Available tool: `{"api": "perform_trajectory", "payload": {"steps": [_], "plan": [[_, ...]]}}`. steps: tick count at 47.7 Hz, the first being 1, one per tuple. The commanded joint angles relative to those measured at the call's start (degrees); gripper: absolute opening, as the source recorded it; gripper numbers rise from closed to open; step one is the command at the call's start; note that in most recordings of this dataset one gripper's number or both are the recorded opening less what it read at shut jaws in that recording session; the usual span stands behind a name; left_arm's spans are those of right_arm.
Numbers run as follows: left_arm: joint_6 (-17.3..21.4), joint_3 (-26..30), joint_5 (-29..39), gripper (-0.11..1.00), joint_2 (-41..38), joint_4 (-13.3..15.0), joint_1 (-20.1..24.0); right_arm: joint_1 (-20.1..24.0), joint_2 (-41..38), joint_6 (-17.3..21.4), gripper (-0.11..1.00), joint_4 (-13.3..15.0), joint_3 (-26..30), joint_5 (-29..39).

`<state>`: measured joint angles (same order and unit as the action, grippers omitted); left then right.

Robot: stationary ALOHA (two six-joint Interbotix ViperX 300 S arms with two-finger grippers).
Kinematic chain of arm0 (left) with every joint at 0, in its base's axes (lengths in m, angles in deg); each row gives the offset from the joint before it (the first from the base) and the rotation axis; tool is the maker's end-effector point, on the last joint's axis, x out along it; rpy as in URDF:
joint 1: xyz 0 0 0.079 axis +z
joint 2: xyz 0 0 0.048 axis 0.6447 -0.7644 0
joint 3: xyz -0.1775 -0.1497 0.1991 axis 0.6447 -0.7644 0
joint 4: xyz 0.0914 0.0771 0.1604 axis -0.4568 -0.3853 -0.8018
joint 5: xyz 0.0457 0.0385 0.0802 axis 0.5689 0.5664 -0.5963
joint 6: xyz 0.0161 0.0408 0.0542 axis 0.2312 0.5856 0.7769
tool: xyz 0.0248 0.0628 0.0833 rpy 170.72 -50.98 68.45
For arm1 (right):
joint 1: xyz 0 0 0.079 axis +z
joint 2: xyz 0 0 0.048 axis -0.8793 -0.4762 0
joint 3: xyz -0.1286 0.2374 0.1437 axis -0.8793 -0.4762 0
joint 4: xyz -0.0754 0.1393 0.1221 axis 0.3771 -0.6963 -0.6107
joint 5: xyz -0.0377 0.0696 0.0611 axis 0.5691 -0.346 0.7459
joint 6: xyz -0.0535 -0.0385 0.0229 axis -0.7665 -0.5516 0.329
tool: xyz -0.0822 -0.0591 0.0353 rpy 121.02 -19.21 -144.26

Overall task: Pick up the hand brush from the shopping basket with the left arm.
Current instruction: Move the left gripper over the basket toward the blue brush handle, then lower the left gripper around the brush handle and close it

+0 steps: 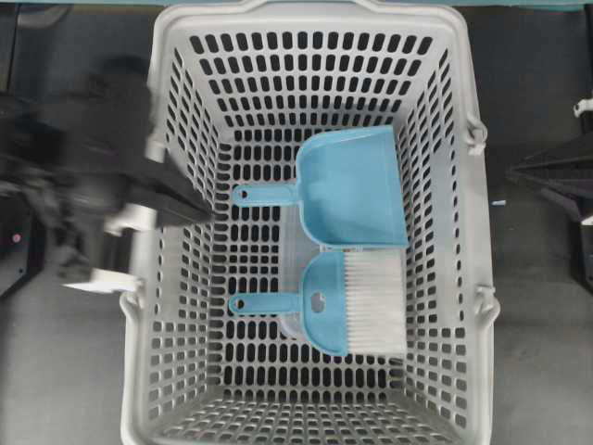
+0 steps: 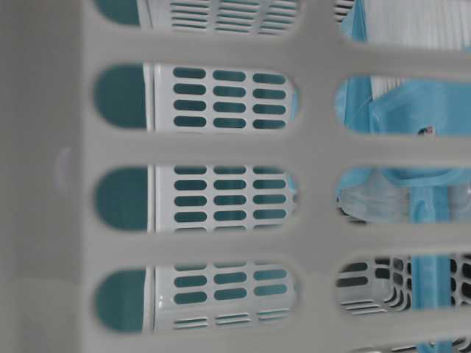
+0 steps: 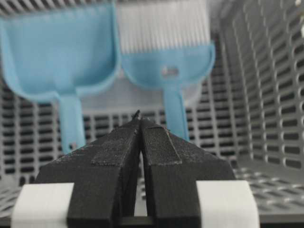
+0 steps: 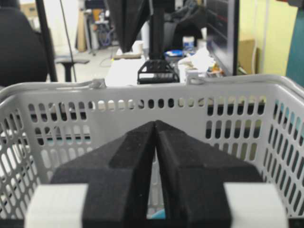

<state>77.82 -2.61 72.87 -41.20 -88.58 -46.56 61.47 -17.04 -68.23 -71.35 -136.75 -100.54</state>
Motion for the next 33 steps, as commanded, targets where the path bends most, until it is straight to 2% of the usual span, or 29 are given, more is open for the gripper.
{"api": "perform_trajectory", "payload": {"steps": [1,5,11,16,24,28,33], "plan": [[-0.26,6.15,4.04,0.00,-4.75,-0.18,-0.70,0.26,-0.18,0.00,-0.01,-0.18,1.14,-0.53],[-1.32,8.53,7.38,0.00,-8.70,-0.18,-1.05,0.26,-0.09,0.00,-0.01,-0.18,1.23,-0.26],[-5.45,9.76,10.11,0.00,-13.62,-0.18,-1.67,0.26,0.09,0.00,-0.01,-0.18,1.05,-0.18],[-8.70,9.32,9.49,0.00,-16.17,-0.18,-1.93,0.26,0.09,0.09,-0.01,-0.18,1.05,-0.18],[-9.05,8.00,6.15,0.02,-17.75,-0.18,-2.64,0.26,0.26,0.00,-0.01,-0.18,1.05,-0.18],[-9.58,7.12,5.80,0.16,-18.81,-0.18,-2.72,0.26,0.35,0.00,-0.01,-0.18,1.05,-0.18],[-10.02,6.06,5.19,0.49,-20.30,-0.18,-2.90,0.26,0.35,0.00,-0.01,-0.18,1.05,-0.18]]}}
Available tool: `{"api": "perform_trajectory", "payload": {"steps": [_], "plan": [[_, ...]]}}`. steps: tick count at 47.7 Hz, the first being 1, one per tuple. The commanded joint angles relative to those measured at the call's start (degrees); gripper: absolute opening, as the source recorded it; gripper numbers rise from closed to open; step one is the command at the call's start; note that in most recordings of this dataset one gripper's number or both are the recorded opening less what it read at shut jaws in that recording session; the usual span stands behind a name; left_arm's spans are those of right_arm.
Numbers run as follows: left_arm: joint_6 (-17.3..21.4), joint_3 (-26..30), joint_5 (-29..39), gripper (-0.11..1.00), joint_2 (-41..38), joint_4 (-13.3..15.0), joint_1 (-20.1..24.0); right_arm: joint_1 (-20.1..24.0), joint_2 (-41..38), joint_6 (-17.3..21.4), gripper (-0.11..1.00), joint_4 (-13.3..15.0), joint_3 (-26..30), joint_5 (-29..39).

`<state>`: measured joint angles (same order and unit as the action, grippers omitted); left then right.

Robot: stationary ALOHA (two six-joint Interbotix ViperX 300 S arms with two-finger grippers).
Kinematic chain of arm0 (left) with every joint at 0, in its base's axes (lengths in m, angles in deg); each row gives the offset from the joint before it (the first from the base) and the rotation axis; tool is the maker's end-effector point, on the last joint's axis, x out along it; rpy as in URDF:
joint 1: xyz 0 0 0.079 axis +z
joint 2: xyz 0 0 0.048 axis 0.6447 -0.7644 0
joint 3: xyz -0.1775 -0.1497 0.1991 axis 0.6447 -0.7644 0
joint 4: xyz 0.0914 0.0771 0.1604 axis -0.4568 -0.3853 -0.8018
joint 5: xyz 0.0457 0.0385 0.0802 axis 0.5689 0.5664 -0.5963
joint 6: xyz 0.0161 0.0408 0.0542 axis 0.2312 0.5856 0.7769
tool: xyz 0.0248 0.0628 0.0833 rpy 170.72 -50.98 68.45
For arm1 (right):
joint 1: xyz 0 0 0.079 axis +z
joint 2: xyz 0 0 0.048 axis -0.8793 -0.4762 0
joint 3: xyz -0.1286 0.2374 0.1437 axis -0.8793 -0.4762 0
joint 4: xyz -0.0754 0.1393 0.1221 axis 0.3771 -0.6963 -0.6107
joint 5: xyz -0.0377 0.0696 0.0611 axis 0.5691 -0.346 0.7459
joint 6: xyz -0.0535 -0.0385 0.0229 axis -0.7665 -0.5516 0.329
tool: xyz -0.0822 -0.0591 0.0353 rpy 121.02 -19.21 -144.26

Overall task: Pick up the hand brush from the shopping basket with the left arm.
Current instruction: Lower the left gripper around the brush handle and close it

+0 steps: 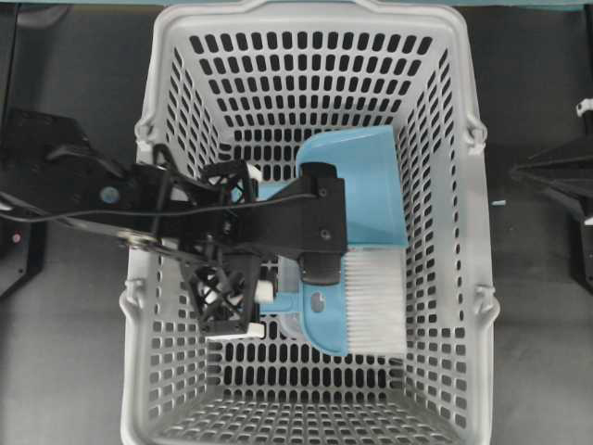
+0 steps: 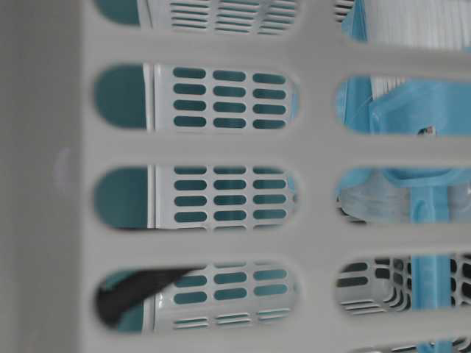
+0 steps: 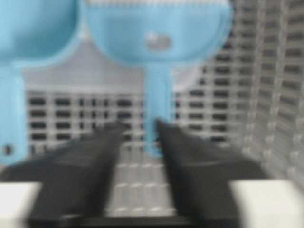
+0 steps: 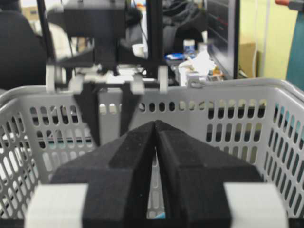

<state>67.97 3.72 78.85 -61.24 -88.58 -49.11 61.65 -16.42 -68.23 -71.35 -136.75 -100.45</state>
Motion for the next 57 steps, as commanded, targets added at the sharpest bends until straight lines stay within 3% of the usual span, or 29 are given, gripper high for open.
{"api": "perform_trajectory", "payload": {"steps": [1,6,9,38,57], "plan": [[-0.09,-0.44,-0.97,0.56,-0.62,-0.18,-0.35,0.09,-0.26,0.00,-0.01,-0.18,1.05,-0.26],[0.09,-1.58,-2.64,0.83,-1.85,-0.18,-0.70,0.09,-0.26,0.00,-0.01,-0.18,0.97,0.09],[0.18,-2.72,-4.57,0.90,-2.55,-0.18,-1.05,0.09,-0.26,0.00,-0.01,-0.18,0.88,0.26],[0.70,-6.77,-8.09,0.90,-8.44,-0.18,-2.37,-0.18,-0.26,0.00,-0.01,-0.18,0.44,0.79],[0.18,-11.51,-15.38,0.90,-8.70,-0.26,-2.37,-0.26,-0.26,0.09,-0.01,-0.18,-0.09,0.79]]}}
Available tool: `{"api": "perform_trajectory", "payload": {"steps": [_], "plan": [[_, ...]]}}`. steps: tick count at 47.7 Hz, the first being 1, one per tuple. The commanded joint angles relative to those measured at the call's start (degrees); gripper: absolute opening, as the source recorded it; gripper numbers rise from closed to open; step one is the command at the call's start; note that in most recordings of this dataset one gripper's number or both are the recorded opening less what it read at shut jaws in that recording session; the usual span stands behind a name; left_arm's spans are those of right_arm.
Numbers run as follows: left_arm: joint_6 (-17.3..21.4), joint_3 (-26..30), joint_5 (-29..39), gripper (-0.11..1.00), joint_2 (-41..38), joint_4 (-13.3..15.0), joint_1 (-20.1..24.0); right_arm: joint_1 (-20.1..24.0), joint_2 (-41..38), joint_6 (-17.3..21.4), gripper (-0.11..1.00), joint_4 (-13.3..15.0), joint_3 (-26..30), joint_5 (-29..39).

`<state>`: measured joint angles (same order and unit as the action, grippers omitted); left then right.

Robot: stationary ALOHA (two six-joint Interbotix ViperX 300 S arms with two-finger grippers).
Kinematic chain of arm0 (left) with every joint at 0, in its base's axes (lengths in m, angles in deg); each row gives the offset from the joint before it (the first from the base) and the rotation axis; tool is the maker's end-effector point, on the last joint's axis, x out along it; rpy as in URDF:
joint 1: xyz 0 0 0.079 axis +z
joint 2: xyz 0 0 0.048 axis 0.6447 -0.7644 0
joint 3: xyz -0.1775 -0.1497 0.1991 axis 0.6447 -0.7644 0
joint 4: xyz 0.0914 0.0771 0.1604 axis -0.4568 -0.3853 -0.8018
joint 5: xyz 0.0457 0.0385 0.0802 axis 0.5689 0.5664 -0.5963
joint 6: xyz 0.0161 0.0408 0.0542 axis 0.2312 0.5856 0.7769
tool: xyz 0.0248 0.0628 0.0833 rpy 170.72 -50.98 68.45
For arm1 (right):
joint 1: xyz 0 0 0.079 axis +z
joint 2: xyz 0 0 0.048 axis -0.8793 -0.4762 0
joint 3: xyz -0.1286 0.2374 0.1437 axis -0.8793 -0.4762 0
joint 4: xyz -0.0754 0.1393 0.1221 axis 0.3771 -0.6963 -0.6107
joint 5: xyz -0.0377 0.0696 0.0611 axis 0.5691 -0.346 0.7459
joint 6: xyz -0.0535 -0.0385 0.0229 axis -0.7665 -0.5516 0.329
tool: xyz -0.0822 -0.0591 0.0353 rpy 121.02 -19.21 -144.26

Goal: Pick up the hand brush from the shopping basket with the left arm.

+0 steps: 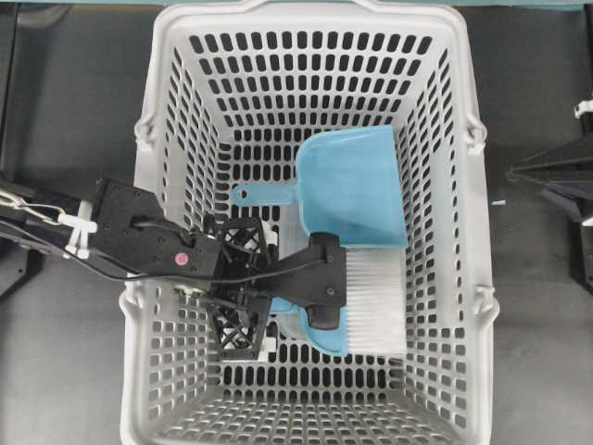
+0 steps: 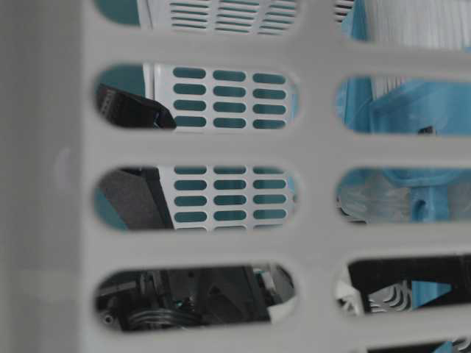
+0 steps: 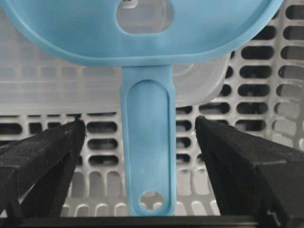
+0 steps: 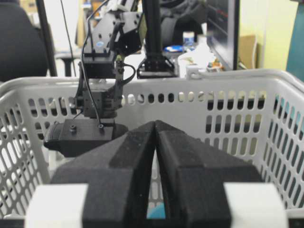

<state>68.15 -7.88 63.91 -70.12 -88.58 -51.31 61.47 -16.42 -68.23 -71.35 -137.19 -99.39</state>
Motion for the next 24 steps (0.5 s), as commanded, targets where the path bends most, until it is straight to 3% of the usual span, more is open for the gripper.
{"api": "perform_trajectory", "payload": {"steps": [1,17,21,24], "plan": [[0.09,0.09,-0.44,0.90,0.18,-0.18,-0.18,-0.09,-0.26,0.00,-0.01,-0.26,0.35,-0.26],[0.35,-0.44,-0.70,0.87,0.18,-0.18,-0.18,-0.09,-0.26,0.00,-0.01,-0.18,0.26,-0.26],[0.09,-0.26,-1.05,0.80,0.26,-0.18,-0.26,-0.09,-0.26,0.00,-0.01,-0.18,0.26,-0.26],[0.44,-0.09,-1.32,0.67,0.35,-0.18,-0.79,-0.09,-0.26,0.00,-0.01,-0.18,0.18,-0.26]]}}
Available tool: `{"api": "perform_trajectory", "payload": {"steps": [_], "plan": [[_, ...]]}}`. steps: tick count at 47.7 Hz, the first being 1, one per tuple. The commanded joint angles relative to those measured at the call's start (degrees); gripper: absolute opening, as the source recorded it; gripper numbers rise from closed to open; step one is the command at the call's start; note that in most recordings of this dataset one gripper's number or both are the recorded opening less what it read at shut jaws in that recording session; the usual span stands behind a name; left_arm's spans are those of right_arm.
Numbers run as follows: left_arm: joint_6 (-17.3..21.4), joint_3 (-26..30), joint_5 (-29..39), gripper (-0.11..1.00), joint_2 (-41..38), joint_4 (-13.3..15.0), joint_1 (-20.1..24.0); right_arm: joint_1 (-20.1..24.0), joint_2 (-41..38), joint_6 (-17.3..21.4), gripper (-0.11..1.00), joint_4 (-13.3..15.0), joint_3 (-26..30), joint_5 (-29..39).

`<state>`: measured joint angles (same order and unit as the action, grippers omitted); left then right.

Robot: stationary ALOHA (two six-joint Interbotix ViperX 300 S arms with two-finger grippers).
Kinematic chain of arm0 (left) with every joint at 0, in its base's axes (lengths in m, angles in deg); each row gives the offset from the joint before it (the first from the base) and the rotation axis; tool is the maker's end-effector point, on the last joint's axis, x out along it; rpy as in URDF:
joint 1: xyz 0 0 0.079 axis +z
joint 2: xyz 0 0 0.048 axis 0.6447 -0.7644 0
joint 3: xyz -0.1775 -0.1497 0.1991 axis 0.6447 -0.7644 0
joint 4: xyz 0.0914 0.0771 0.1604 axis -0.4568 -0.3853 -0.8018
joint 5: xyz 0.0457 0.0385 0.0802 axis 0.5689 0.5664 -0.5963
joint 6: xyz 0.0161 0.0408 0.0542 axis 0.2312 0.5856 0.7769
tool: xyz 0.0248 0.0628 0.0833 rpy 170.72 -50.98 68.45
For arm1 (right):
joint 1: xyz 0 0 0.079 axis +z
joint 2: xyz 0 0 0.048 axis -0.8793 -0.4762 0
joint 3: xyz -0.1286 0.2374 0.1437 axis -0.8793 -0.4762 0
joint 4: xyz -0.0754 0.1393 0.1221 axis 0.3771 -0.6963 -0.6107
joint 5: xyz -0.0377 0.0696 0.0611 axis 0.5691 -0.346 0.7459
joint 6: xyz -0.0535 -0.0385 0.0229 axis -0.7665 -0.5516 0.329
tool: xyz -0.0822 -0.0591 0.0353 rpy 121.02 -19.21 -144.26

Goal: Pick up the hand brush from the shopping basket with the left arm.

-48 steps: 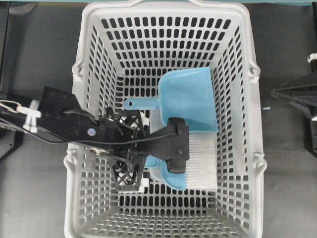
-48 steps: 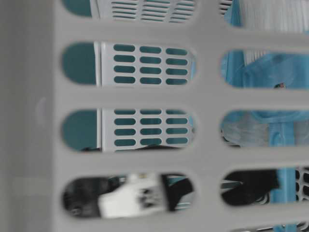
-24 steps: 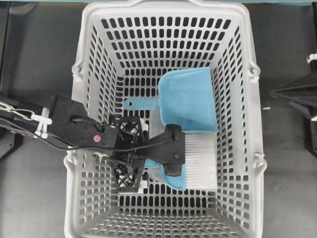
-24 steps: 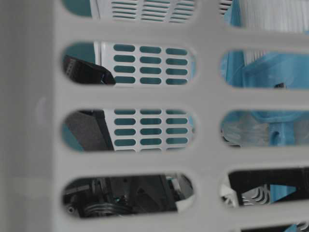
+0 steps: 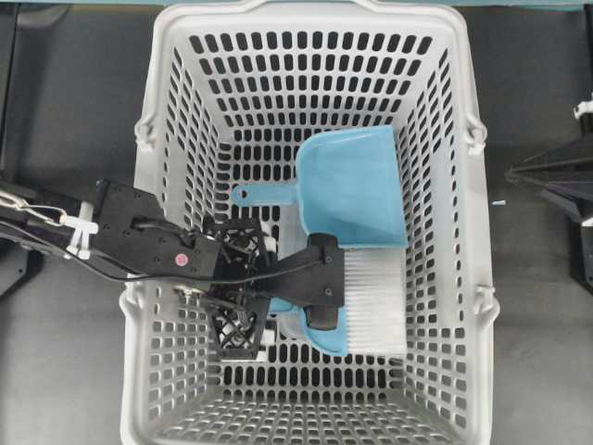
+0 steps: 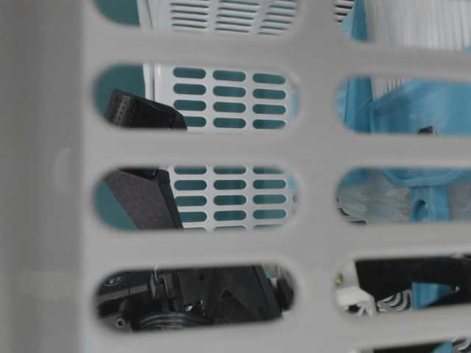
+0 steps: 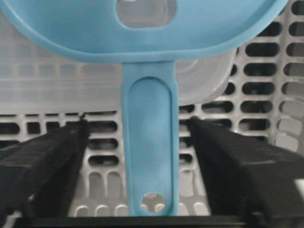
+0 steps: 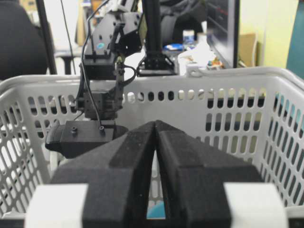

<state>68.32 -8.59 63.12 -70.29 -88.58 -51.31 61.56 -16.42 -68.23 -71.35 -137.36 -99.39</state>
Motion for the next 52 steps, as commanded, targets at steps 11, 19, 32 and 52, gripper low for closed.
{"api": "perform_trajectory", "payload": {"steps": [11,19,32,52], "plan": [[3.08,-0.62,-2.46,0.27,2.02,-0.18,-1.05,-0.18,-0.26,0.09,-0.01,-0.18,0.26,-0.26],[3.52,-1.23,-2.55,0.27,2.46,-0.18,-0.97,-0.18,-0.26,0.09,-0.01,-0.26,0.18,-0.26],[2.64,-1.14,-2.81,0.27,2.81,-0.18,-0.97,-0.18,-0.26,0.09,-0.01,-0.35,0.18,-0.26],[3.08,4.04,-1.85,0.27,14.41,-0.18,0.00,-0.18,-0.26,0.18,-0.01,-0.35,0.18,-0.26]]}}
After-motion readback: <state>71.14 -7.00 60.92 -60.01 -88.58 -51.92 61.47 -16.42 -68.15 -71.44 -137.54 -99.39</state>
